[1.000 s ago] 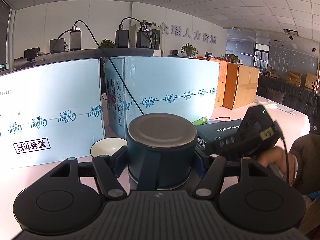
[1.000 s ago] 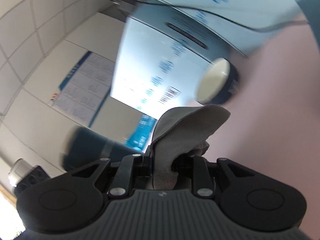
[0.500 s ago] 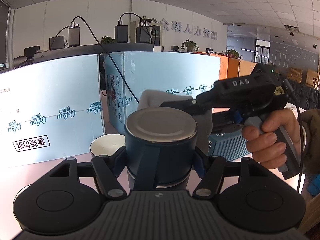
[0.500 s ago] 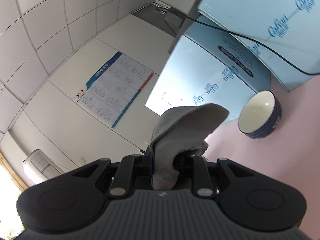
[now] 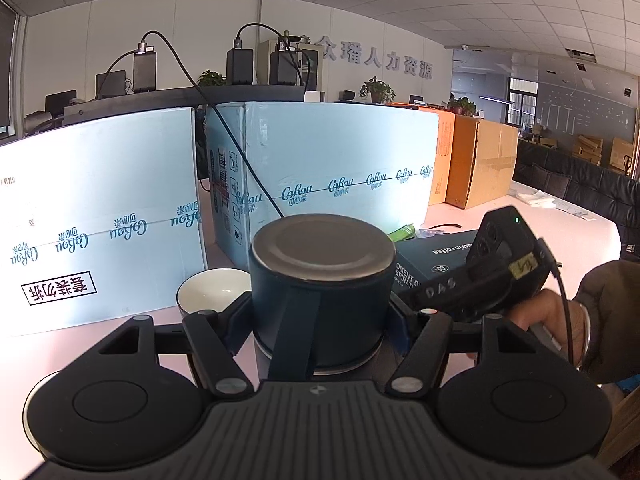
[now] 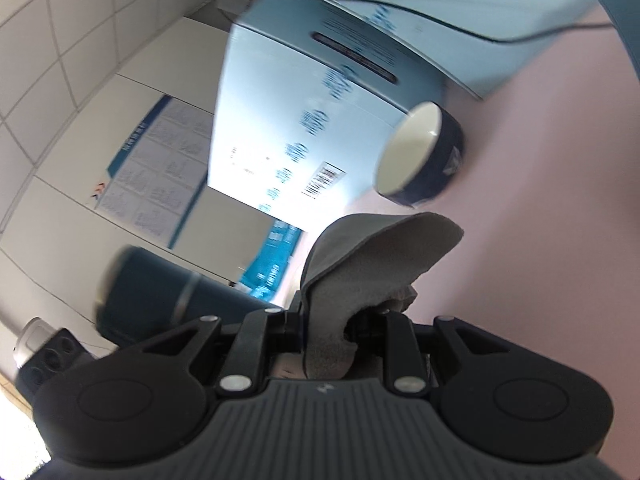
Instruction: Clean container
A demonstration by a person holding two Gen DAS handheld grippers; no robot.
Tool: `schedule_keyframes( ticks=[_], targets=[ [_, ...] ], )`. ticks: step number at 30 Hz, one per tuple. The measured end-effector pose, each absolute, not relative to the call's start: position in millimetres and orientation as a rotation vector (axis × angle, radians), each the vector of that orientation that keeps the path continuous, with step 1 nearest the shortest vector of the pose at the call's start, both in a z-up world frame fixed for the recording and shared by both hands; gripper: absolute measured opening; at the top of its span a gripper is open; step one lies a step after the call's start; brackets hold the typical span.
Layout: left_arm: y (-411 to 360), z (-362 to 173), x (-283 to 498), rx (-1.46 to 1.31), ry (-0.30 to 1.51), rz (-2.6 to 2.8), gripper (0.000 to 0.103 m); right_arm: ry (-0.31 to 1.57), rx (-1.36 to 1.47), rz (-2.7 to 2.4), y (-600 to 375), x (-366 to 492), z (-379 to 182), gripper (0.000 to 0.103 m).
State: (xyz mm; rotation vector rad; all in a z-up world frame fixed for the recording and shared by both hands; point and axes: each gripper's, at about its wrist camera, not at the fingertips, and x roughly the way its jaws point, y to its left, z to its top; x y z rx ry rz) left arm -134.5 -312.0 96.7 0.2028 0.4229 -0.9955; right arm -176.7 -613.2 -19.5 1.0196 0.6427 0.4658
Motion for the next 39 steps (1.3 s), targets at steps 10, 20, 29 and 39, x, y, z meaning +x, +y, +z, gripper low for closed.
schedule_keyframes(
  ticks=[10, 20, 29, 39],
  targets=[
    [-321.9, 93.0, -138.1, 0.267, 0.440, -0.970, 0.061, 0.652, 0.974, 0.468, -611.9, -176.7, -9.0, 0.024],
    [-325.0, 92.3, -138.3, 0.273, 0.450, -0.949, 0.061, 0.564, 0.899, 0.536, -611.5, -169.2, 36.4, 0.024],
    [-328.8, 90.4, -138.4, 0.290, 0.462, -0.933, 0.061, 0.548, 0.851, 0.555, -610.0, -165.1, 46.2, 0.024],
    [-334.9, 88.9, -139.0, 0.295, 0.488, -0.899, 0.063, 0.634, 0.908, 0.464, -613.4, -169.4, 6.8, 0.024]
  ],
)
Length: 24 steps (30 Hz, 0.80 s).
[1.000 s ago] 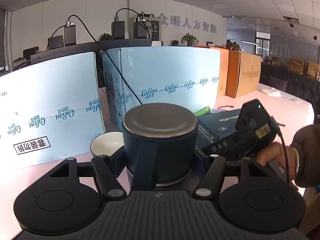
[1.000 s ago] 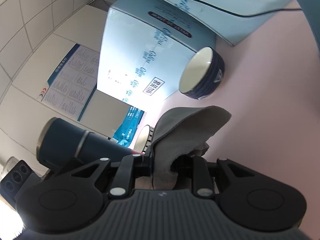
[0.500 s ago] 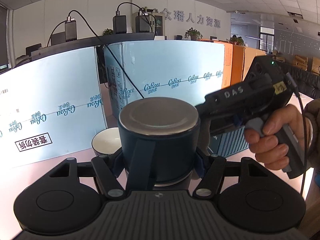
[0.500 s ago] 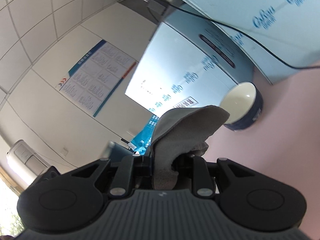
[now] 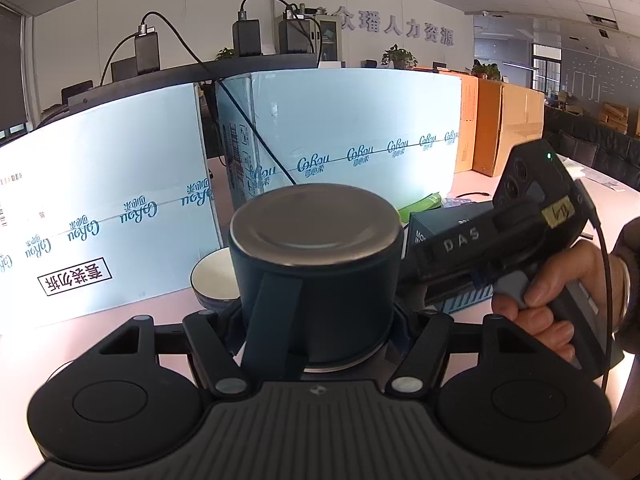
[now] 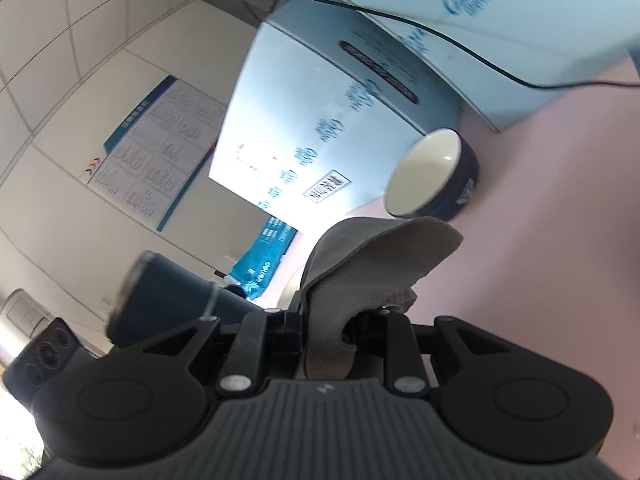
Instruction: Clean container
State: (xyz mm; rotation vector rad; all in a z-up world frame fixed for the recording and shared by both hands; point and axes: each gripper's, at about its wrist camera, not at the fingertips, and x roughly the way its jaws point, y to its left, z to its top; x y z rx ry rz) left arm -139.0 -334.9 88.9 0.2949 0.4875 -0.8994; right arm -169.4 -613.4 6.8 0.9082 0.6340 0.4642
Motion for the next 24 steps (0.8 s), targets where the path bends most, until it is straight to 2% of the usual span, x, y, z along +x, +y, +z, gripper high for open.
schedule_keyframes(
  ticks=[4, 11, 17, 24],
  targets=[
    [-336.1, 89.2, -138.5, 0.297, 0.508, -0.886, 0.077, 0.631, 0.913, 0.466, -613.3, -171.0, 7.3, 0.024],
    [-340.2, 89.9, -137.6, 0.292, 0.524, -0.852, 0.078, 0.600, 0.885, 0.500, -610.7, -168.5, 23.1, 0.024],
    [-344.4, 89.3, -140.6, 0.322, 0.527, -0.822, 0.090, 0.555, 0.868, 0.534, -613.1, -165.1, 41.6, 0.024],
    [-349.5, 88.3, -142.4, 0.347, 0.533, -0.752, 0.091, 0.499, 0.849, 0.576, -612.3, -162.8, 62.3, 0.025]
  ],
)
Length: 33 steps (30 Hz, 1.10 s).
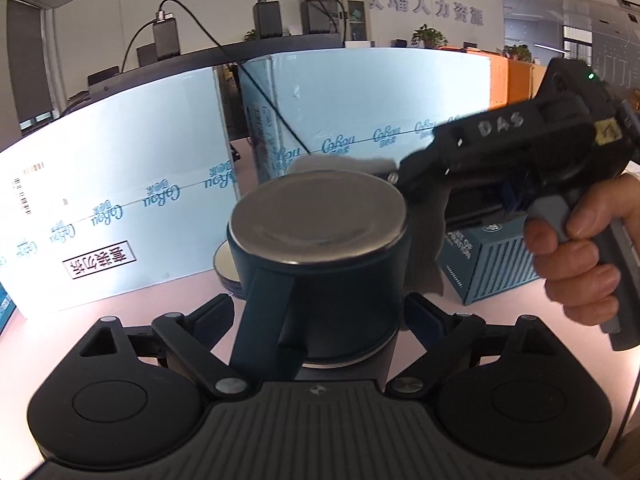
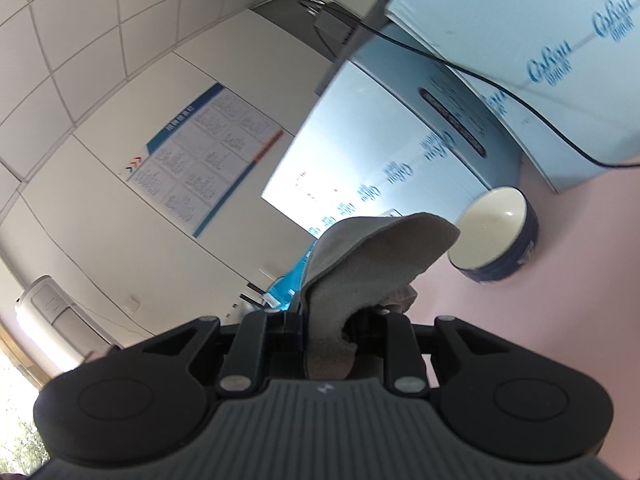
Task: Clean container
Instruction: 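Raise the bottle with the left gripper up toward the cloth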
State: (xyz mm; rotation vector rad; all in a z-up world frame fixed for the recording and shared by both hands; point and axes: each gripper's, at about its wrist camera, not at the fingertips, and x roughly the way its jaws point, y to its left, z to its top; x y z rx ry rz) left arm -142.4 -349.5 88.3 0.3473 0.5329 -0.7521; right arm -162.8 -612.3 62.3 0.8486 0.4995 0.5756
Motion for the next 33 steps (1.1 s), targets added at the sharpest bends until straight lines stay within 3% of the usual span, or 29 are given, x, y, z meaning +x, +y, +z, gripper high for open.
schedule_keyframes(
  ticks=[20, 33],
  targets=[
    [-355.6, 79.1, -142.2, 0.344, 0.585, -0.633, 0.095, 0.599, 0.866, 0.472, -609.7, -168.1, 15.6, 0.027],
    [-355.5, 76.3, -145.3, 0.352, 0.599, -0.626, 0.095, 0.331, 0.742, 0.608, -607.3, -191.7, 106.5, 0.027]
  ],
)
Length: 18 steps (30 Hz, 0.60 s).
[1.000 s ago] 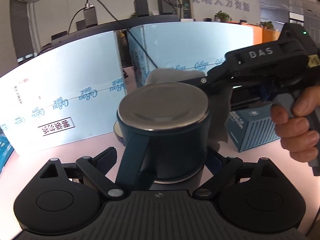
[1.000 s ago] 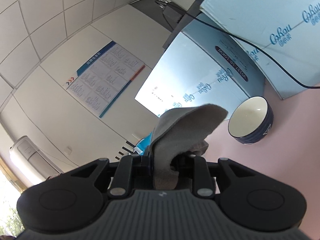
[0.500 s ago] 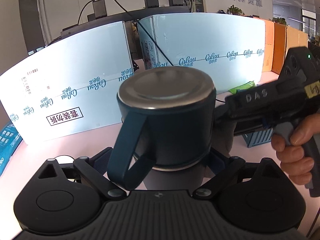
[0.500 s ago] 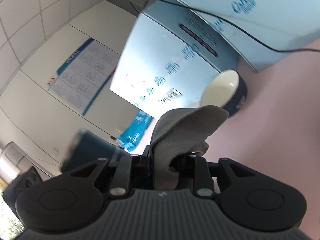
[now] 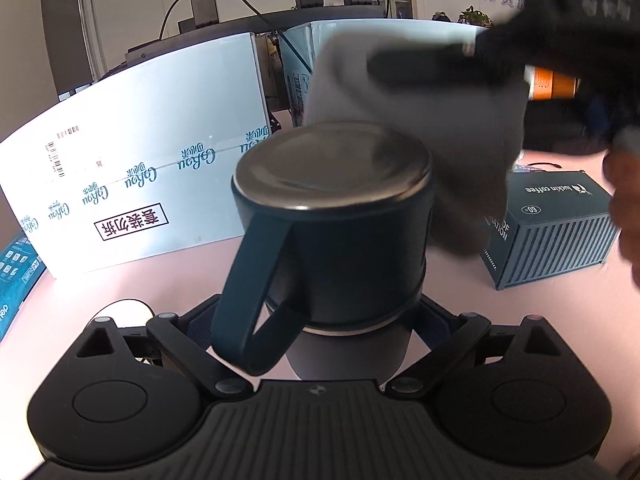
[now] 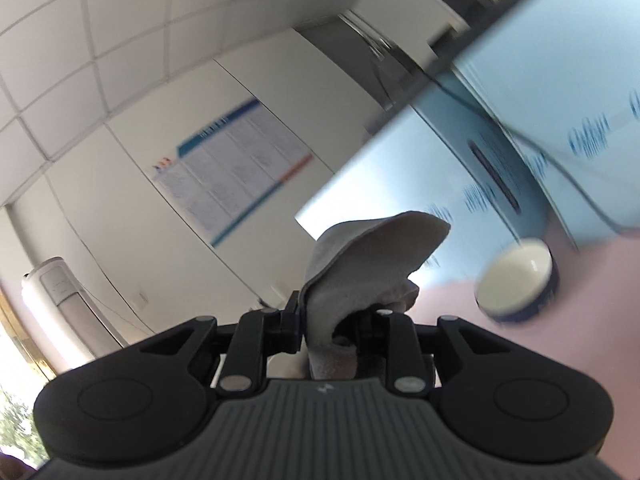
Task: Clean container
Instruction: 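Raise the bottle with the left gripper up toward the cloth, then rub the cloth in the right gripper over the lid top while the left gripper holds the bottle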
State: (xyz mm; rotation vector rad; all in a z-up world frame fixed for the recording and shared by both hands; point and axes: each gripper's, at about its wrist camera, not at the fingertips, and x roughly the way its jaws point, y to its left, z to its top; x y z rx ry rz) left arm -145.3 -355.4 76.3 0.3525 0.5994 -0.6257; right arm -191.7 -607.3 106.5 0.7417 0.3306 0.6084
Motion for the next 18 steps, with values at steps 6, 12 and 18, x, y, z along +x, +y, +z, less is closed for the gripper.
schedule_keyframes(
  ticks=[6, 12, 18],
  targets=[
    [-355.8, 75.5, -147.1, 0.352, 0.604, -0.625, 0.095, 0.294, 0.666, 0.735, -590.7, -201.3, 138.4, 0.027],
    [-356.4, 74.3, -148.1, 0.341, 0.613, -0.627, 0.095, 0.345, 0.634, 0.818, -567.8, -197.2, 136.6, 0.027],
    [-357.0, 74.6, -151.1, 0.347, 0.613, -0.633, 0.096, 0.360, 0.614, 0.805, -560.0, -189.7, 138.8, 0.027]
  ],
)
